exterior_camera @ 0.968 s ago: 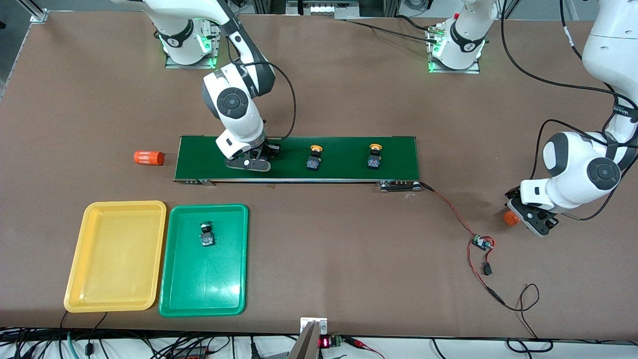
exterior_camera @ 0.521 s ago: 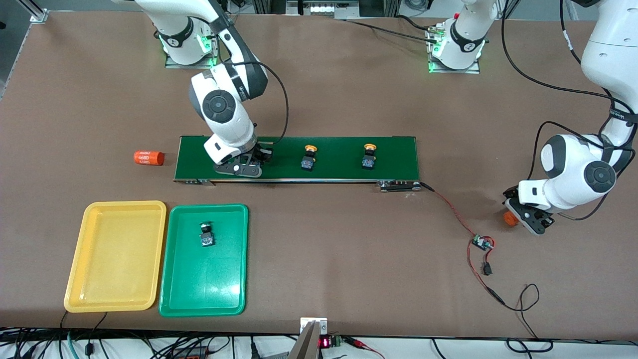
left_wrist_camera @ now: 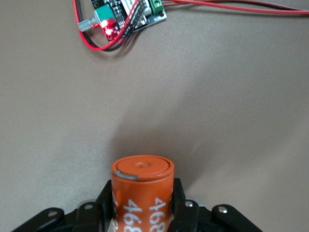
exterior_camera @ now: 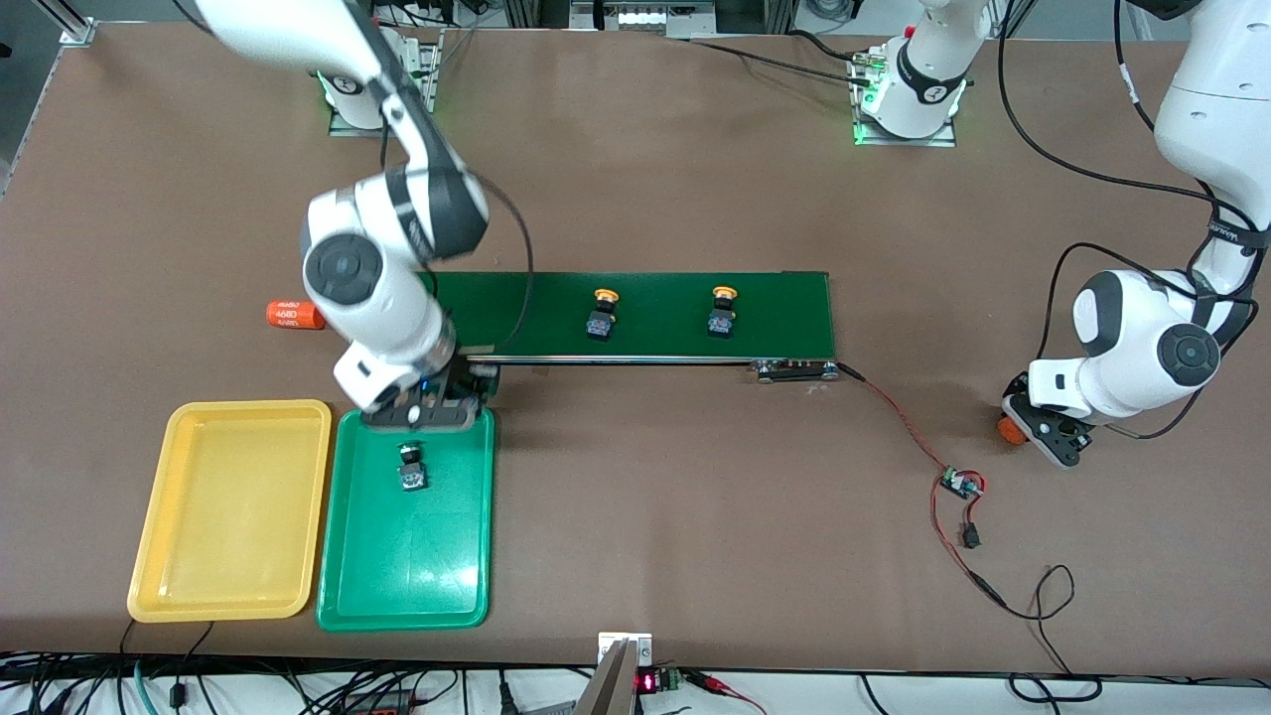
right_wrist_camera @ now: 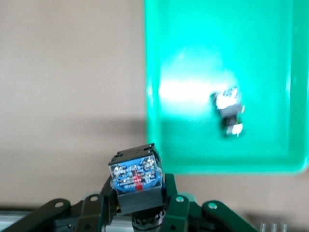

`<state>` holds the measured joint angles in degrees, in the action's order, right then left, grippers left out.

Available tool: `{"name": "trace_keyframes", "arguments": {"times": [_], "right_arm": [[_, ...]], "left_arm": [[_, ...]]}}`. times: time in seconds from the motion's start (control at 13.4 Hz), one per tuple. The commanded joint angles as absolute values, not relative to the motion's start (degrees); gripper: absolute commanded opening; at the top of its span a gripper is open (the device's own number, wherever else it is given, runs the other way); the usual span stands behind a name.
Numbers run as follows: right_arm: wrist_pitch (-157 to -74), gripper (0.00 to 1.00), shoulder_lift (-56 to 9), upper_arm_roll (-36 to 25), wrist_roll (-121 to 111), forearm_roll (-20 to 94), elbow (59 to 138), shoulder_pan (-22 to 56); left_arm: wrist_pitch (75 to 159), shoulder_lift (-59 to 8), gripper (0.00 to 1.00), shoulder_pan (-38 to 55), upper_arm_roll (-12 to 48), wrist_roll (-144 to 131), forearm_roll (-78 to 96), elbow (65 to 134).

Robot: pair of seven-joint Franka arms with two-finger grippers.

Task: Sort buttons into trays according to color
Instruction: 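Place the button in the green tray while the left gripper carries the cylinder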

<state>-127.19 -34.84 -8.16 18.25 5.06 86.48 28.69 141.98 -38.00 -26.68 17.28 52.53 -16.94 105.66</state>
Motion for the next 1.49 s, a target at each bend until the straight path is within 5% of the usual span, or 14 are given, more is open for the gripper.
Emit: {"name": "trace_keyframes", "arguments": {"times": [0.0,0.37,0.6,0.67,0.74,0.97,1.19,1.42], "right_arm": [[-131.11,0.04,-42.18,-7.65,16.08,4.92,80.33,25.94],[-140.35,0.04,-48.33,-7.65,13.97,5.01,80.33,24.17],[-143.61,0.07,-49.48,-7.65,13.80,5.10,80.33,24.17],[-143.61,0.22,-49.66,-7.56,13.80,5.10,80.33,24.17],[-143.61,0.60,-49.75,-7.65,13.97,5.27,80.51,24.17],[-143.26,1.00,-50.01,-7.56,13.80,5.45,80.68,23.38],[-142.04,1.00,-48.53,-7.56,13.71,5.45,83.21,23.55],[-129.95,1.00,-41.51,-7.56,14.93,5.54,86.65,23.90]], "left_arm": [[138.09,-35.08,0.00,-26.55,18.28,53.26,-18.02,105.47],[133.68,-26.56,0.00,-18.21,19.77,51.50,-17.75,110.20],[132.98,-23.56,0.00,-15.56,26.78,51.94,-17.75,114.25],[132.37,-23.64,0.00,-15.21,29.94,51.77,-17.75,114.34],[131.41,-23.64,0.00,-14.51,32.32,51.51,-17.75,114.43],[129.47,-23.64,0.00,-13.97,39.53,51.42,-17.75,114.52],[129.46,-23.99,0.00,-12.14,40.96,51.33,-17.75,116.97],[129.46,-24.61,0.01,-10.38,41.40,50.72,-17.75,119.17]]}}
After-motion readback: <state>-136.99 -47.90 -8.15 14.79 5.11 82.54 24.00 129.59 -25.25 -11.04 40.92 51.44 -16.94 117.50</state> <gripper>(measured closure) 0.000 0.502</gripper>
